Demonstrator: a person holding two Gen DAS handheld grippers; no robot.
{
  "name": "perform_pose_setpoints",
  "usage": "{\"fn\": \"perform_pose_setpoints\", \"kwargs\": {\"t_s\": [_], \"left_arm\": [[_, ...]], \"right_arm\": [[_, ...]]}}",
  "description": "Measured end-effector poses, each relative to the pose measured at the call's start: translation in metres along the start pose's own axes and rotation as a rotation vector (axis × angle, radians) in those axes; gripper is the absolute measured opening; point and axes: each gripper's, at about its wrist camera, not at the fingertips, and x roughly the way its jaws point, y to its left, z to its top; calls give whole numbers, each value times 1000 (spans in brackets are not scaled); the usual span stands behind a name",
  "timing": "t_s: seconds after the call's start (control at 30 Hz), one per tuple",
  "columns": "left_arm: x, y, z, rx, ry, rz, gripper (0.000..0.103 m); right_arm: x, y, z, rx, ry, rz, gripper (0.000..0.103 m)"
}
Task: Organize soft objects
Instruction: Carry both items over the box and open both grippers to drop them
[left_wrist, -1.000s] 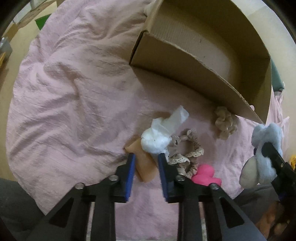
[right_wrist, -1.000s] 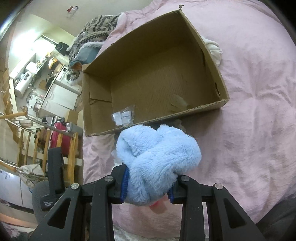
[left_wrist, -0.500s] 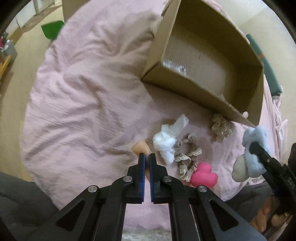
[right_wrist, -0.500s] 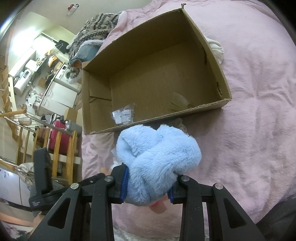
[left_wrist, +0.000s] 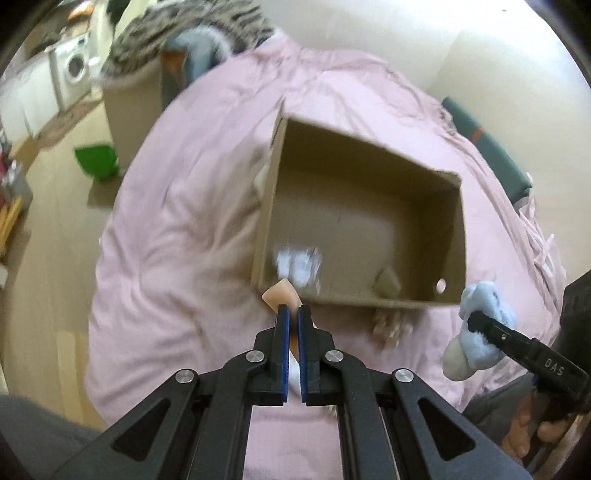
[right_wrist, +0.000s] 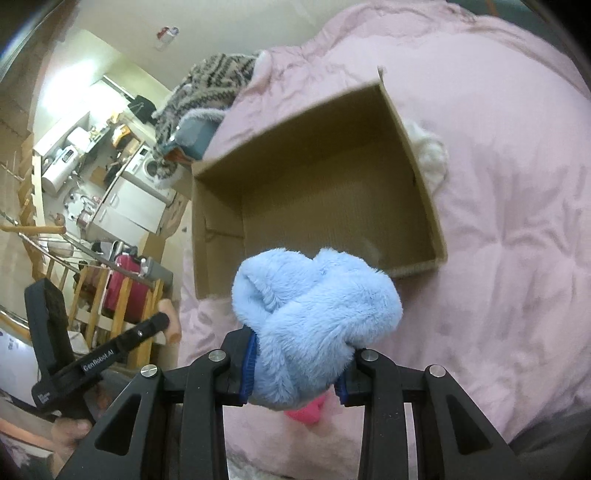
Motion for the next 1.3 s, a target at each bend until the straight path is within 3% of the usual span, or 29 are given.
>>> {"fn": "perform_pose_setpoints", "kwargs": {"t_s": [0.17, 0.4, 0.5, 0.63, 0.93, 1.3], "left_arm": [[6, -19, 34, 71, -58, 4, 4], [38, -46, 62, 149, -99, 14, 4], [53, -52, 59, 194, -117, 40, 4], [66, -48, 48, 185, -86, 8, 4], [86, -42, 41, 178, -81, 28, 4], [82, -55, 35, 241, -110, 23, 5]], "right_arm": [[-3, 5, 28, -23, -46, -6, 35], [17, 9, 64, -97, -82, -80, 35], [29, 4, 70, -97, -85, -90, 35], [45, -3, 63, -111, -65, -116, 36], [65, 4, 50, -164, -23, -158, 40], [68, 2, 49, -154, -27, -163, 47]]}}
